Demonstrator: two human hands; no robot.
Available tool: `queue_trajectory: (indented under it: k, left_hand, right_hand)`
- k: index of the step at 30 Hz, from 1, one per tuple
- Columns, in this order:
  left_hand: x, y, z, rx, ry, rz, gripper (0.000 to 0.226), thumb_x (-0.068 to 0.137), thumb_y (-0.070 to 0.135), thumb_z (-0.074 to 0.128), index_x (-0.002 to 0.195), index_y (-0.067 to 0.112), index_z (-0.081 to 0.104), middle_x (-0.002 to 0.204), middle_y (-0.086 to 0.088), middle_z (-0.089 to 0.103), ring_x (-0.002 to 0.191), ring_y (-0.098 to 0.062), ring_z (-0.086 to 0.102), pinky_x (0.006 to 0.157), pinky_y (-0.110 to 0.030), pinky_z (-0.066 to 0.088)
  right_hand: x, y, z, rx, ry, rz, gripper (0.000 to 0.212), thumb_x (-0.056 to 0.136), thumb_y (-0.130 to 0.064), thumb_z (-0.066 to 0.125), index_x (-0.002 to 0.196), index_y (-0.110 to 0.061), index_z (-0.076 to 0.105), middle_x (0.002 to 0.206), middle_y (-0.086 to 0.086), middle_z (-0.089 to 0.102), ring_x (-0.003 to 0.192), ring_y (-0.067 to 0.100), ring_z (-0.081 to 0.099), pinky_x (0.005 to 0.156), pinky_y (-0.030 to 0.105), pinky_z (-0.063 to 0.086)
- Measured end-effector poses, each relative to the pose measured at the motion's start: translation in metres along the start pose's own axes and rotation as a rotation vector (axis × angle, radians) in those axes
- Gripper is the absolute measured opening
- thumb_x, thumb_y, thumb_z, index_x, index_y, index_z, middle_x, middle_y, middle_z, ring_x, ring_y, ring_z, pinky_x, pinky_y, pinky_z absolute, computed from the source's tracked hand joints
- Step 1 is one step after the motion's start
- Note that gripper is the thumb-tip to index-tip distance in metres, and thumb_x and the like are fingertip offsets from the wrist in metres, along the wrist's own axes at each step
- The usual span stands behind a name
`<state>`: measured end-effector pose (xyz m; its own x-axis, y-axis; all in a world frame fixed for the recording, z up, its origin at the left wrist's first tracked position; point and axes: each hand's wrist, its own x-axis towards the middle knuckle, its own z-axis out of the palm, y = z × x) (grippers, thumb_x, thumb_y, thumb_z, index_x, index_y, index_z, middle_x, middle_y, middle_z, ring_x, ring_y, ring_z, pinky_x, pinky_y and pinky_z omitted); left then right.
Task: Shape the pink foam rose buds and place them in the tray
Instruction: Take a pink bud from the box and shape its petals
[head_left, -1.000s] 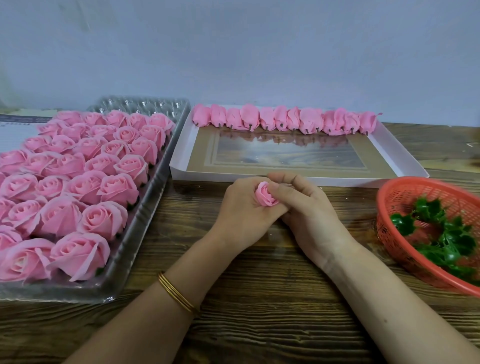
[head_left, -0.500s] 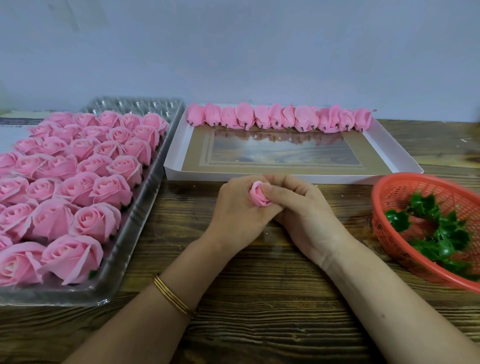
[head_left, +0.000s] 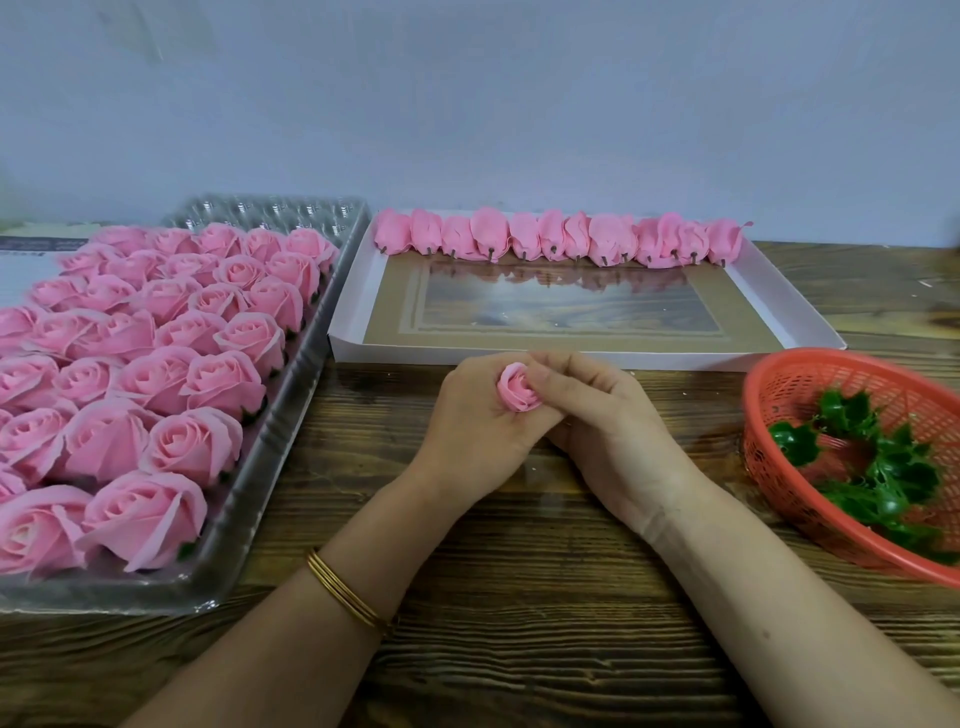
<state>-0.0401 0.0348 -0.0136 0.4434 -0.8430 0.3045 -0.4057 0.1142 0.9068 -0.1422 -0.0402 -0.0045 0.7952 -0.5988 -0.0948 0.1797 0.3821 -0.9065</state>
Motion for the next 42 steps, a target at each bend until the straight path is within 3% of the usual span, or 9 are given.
queue_trajectory:
  k: [5, 10, 13, 16, 23, 28, 35, 39, 42]
  left_hand:
    - [0.001, 0.002, 0.001, -0.121, 0.063, -0.045, 0.025, 0.089, 0.007, 0.066, 0.081, 0.03, 0.072, 0.069, 0.012, 0.072, 0.063, -0.001, 0.065, 0.06, -0.015, 0.049]
    - [0.002, 0.006, 0.002, -0.221, 0.135, -0.122, 0.038, 0.093, 0.003, 0.061, 0.059, 0.022, 0.061, 0.048, 0.013, 0.057, 0.047, 0.001, 0.055, 0.05, -0.009, 0.043]
    - [0.003, 0.006, 0.002, -0.284, 0.198, -0.14, 0.03, 0.092, 0.007, 0.061, 0.064, -0.002, 0.056, 0.057, -0.008, 0.05, 0.053, -0.009, 0.049, 0.054, -0.017, 0.046]
    - [0.003, 0.008, 0.003, -0.382, 0.252, -0.171, 0.027, 0.091, 0.004, 0.062, 0.075, -0.017, 0.056, 0.062, -0.009, 0.056, 0.056, -0.008, 0.056, 0.056, -0.018, 0.048]
    - [0.002, 0.01, 0.011, -0.524, 0.245, -0.225, 0.015, 0.089, 0.004, 0.064, 0.078, -0.004, 0.057, 0.063, -0.01, 0.05, 0.056, -0.01, 0.052, 0.053, -0.02, 0.048]
    - [0.002, 0.007, 0.01, -0.498, 0.219, -0.203, 0.035, 0.088, 0.009, 0.067, 0.081, -0.021, 0.05, 0.069, -0.015, 0.05, 0.065, -0.022, 0.051, 0.058, -0.027, 0.048]
    - [0.002, 0.01, 0.003, -0.474, 0.098, -0.228, 0.014, 0.087, 0.005, 0.067, 0.078, -0.004, 0.063, 0.059, -0.006, 0.054, 0.059, -0.016, 0.053, 0.064, -0.03, 0.049]
    - [0.004, 0.014, -0.001, -0.485, 0.043, -0.205, 0.04, 0.088, -0.003, 0.064, 0.052, 0.014, 0.057, 0.062, -0.011, 0.051, 0.066, -0.026, 0.047, 0.072, -0.039, 0.043]
    - [0.004, 0.017, -0.003, -0.483, -0.003, -0.193, 0.045, 0.086, -0.002, 0.065, 0.047, 0.018, 0.058, 0.069, -0.015, 0.051, 0.07, -0.029, 0.046, 0.074, -0.042, 0.042]
  right_hand:
    - [0.001, -0.002, 0.003, 0.119, 0.03, -0.006, 0.032, 0.079, -0.031, 0.054, 0.086, -0.005, 0.069, 0.089, 0.011, 0.072, 0.082, 0.019, 0.068, 0.07, 0.026, 0.057]
    - [0.002, 0.0, 0.0, 0.107, 0.09, -0.069, 0.031, 0.089, -0.002, 0.035, 0.087, 0.001, 0.066, 0.085, 0.016, 0.07, 0.075, 0.022, 0.068, 0.068, 0.028, 0.056]
    - [0.002, 0.004, -0.002, -0.077, 0.153, -0.083, 0.029, 0.081, 0.016, 0.04, 0.099, 0.008, 0.062, 0.096, 0.024, 0.067, 0.086, 0.028, 0.064, 0.085, 0.036, 0.053]
    - [0.001, 0.009, -0.001, -0.311, 0.184, -0.175, 0.028, 0.076, 0.024, 0.054, 0.098, 0.008, 0.061, 0.091, 0.021, 0.063, 0.083, 0.026, 0.059, 0.08, 0.03, 0.052]
    - [-0.004, 0.012, 0.012, -0.55, 0.039, -0.337, 0.036, 0.073, 0.013, 0.074, 0.102, -0.007, 0.066, 0.089, 0.027, 0.068, 0.076, 0.025, 0.063, 0.076, 0.032, 0.054]
    - [-0.004, 0.011, 0.011, -0.545, 0.049, -0.36, 0.045, 0.07, 0.015, 0.076, 0.1, -0.017, 0.066, 0.076, 0.0, 0.066, 0.072, 0.01, 0.061, 0.071, 0.019, 0.052]
    - [-0.005, 0.009, 0.009, -0.513, 0.037, -0.382, 0.047, 0.069, 0.017, 0.075, 0.103, -0.016, 0.069, 0.074, -0.01, 0.07, 0.074, 0.0, 0.064, 0.073, 0.014, 0.051]
    - [-0.004, 0.008, 0.006, -0.486, -0.011, -0.362, 0.046, 0.069, 0.023, 0.069, 0.087, -0.02, 0.069, 0.065, -0.007, 0.06, 0.064, 0.004, 0.054, 0.067, 0.015, 0.048]
    - [-0.004, 0.008, 0.003, -0.487, -0.03, -0.348, 0.029, 0.07, 0.022, 0.068, 0.077, -0.005, 0.067, 0.063, 0.005, 0.056, 0.063, 0.012, 0.051, 0.067, 0.022, 0.046]
